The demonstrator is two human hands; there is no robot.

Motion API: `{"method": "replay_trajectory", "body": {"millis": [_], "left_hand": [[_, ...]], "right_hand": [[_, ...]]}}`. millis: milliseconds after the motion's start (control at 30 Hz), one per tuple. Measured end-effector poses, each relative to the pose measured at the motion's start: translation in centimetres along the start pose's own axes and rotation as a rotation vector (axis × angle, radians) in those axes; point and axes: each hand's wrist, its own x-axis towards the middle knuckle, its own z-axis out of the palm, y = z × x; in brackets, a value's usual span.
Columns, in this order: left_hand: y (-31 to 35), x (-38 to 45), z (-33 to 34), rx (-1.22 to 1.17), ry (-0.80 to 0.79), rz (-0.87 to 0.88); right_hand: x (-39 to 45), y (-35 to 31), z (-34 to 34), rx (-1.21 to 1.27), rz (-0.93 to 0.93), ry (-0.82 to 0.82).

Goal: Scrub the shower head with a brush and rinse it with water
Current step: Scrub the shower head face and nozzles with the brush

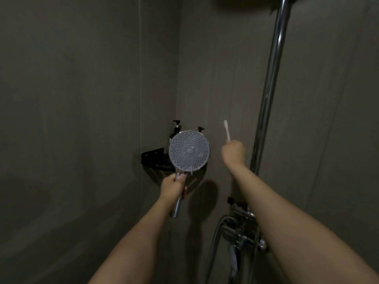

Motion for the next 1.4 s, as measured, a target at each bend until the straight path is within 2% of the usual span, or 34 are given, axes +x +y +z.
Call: {"method": "replay_trajectory", "body": {"millis": [33,100,267,333,433,467,567,667,733,800,833,900,967,1000,1033,1133,1200,1267,1300,1333,1400], "left_hand": [[0.2,0.0,-0.3,-0.005,0.009,0.003],[0.6,0.2,-0.8,0.007,0.024,0.016],[1.3,0.6,-1.3,0.033,0.004,0.052],[1.6,0.7,-1.4,0.025,-0.011,0.051],[1.9,0.8,-1.7,0.064,-0.019,0.063],[1.9,0.9,-1.8,0.062,-0.021,0.068],[2.1,0.8,-1.7,0.050,-0.021,0.078],[2.2,0.9,-1.4,0.024,-0.029,0.084],[2.2,0.8,-1.3,0.023,-0.031,0.086],[2.3,0.7,-1.3,0.037,-0.036,0.082],[2.3,0.6,-1.3,0.021,-0.038,0.078],[2.4,0.6,-1.2,-0.025,-0.044,0.061],[2.6,0.7,-1.3,-0.038,-0.048,0.059],[2.7,0.7,-1.3,-0.047,-0.053,0.063],[2.9,0.6,-1.2,-0.049,-0.057,0.068],[3.0,0.7,-1.3,0.003,-0.039,0.079],[2.9,0.6,-1.3,0.004,-0.033,0.075],[2.9,0.6,-1.3,-0.030,-0.046,0.065],[2.9,0.5,-1.3,-0.048,-0.053,0.063],[3.0,0.4,-1.3,-0.050,-0.059,0.065],[3.2,0.4,-1.2,-0.007,-0.054,0.077]], "right_hand": [[0.1,-0.3,-0.2,-0.008,-0.023,0.022],[-1.1,-1.5,0.0,-0.098,-0.197,-0.035],[-5.4,-3.4,3.2,-0.367,-0.461,-0.317],[-5.1,-3.0,3.8,-0.438,-0.400,-0.286],[-3.7,-2.4,2.8,-0.171,-0.124,-0.115],[-3.3,-2.6,2.5,-0.108,-0.097,-0.072],[-4.4,-3.8,2.1,-0.126,-0.231,-0.078],[-6.5,-4.1,3.6,-0.265,-0.351,-0.272],[-6.0,-3.9,3.7,-0.263,-0.213,-0.243],[-4.5,-3.4,2.9,-0.026,-0.033,-0.101],[-4.3,-3.5,2.4,0.039,-0.012,-0.027],[-4.5,-3.7,2.4,-0.028,-0.151,-0.042],[-5.9,-3.7,3.5,-0.207,-0.322,-0.184],[-6.4,-3.5,3.8,-0.299,-0.329,-0.232],[-6.7,-3.5,3.7,-0.273,-0.282,-0.236],[-5.3,-4.1,2.2,0.028,-0.082,-0.034],[-5.1,-4.9,1.9,-0.042,-0.184,-0.052],[-6.1,-4.6,2.9,-0.221,-0.323,-0.230],[-6.7,-4.2,3.0,-0.281,-0.293,-0.287],[-6.4,-3.7,3.0,-0.306,-0.250,-0.284],[-5.5,-3.5,2.0,-0.290,-0.228,-0.170]]}}
